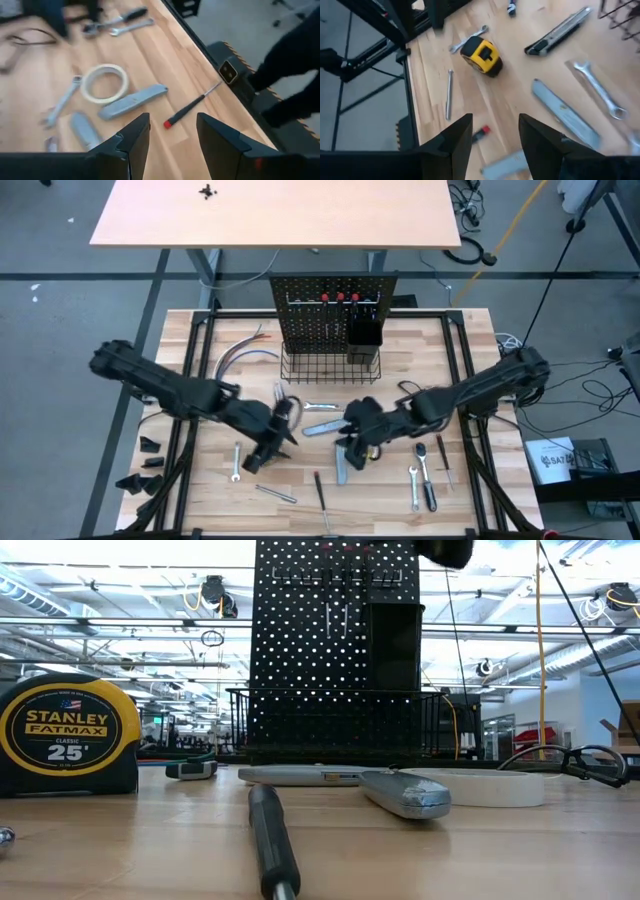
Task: Hang tools onto peg board
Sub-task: Hang the nut driver onto the pegboard
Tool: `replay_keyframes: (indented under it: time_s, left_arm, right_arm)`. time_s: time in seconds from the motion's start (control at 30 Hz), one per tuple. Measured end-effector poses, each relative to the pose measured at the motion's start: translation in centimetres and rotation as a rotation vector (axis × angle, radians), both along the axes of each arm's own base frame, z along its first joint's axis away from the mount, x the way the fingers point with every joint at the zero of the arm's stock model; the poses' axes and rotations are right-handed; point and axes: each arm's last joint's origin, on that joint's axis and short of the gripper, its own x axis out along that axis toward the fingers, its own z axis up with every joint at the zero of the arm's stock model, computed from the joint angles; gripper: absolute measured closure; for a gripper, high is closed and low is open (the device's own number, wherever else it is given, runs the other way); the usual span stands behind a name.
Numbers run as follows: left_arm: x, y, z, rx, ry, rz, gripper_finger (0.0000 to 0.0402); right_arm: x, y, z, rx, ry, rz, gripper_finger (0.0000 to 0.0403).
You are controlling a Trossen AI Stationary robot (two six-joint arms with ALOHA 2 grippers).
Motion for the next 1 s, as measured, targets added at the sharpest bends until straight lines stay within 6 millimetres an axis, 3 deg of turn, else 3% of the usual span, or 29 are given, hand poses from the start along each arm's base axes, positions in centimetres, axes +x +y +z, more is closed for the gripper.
replay_keyframes:
  time_s: [0.13, 0.23, 0.5, 0.77, 1.0]
  left_arm:
    - [2.6, -0.8, -3.0, -0.001, 0.046, -0.08, 0.0235]
    - [3.9, -1.5, -5.2, 0.094, 0.044, -0.176, 0.0235]
    - [6.5, -3.0, -10.3, 0.223, 0.114, -0.292, 0.0235]
    - [10.2, -4.7, -11.2, 0.266, 0.137, -0.36, 0.0235]
    - [11.4, -5.1, -12.5, 0.347, 0.233, -0.465, 0.0235]
  right_arm:
    - [-2.0, -0.4, 1.3, -0.037, 0.032, 0.032, 0.0248]
    - [-3.3, -0.7, 2.0, -0.065, 0.056, 0.058, 0.0248]
    - [-5.3, -0.3, 1.9, -0.141, 0.151, 0.132, 0.0248]
    - [-5.7, 0.0, 1.8, -0.179, 0.175, 0.176, 0.0248]
    - [-5.7, 0.1, 1.7, -0.191, 0.175, 0.194, 0.0248]
